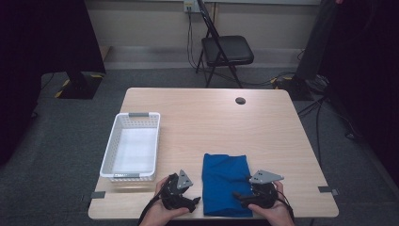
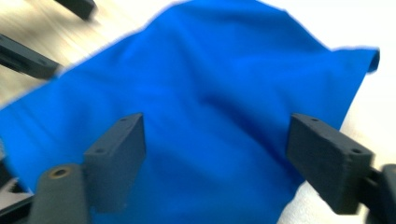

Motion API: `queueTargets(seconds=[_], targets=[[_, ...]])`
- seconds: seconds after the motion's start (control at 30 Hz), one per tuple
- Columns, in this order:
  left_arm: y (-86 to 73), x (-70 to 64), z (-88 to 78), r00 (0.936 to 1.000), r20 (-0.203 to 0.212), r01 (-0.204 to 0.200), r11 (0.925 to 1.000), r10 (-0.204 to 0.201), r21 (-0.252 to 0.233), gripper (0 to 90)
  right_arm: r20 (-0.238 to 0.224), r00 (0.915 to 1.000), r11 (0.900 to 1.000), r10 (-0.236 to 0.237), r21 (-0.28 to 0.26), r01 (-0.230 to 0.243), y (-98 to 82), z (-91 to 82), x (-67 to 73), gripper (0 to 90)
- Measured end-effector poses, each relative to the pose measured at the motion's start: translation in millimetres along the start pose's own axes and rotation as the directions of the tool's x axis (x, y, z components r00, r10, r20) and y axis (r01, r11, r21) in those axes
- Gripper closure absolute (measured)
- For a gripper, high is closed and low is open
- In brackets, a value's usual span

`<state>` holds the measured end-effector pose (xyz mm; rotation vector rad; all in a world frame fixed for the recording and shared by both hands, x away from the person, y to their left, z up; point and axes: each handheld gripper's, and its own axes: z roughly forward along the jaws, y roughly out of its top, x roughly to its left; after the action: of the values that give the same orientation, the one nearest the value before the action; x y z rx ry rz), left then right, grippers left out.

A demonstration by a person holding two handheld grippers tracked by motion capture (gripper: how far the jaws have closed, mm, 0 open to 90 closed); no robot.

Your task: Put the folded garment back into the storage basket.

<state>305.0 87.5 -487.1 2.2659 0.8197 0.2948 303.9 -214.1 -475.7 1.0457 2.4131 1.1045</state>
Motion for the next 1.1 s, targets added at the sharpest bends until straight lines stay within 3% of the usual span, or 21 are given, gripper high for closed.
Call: queueTargets(seconds=[0.23,0.53,1.1], targets=[[-0.3,0.5,1.1,1.0,0.002,-0.003,1.0,0.003,-0.008,14.0,0.02,0.9997,0.999,-0.014,0.047,0.013,-8.8,8.6,2.4,13.9],[-0.1,0.1,2.2,1.0,0.0,-0.002,0.9999,0.002,-0.011,12.5,0.035,0.9993,1.0,-0.016,0.02,0.016,-12.6,11.1,4.8,11.4],[0.3,-0.2,3.6,1.0,0.001,0.0,0.9999,0.0,-0.013,10.6,0.05,0.9988,0.999,0.0,0.033,-0.002,-7.3,16.4,4.9,9.7]])
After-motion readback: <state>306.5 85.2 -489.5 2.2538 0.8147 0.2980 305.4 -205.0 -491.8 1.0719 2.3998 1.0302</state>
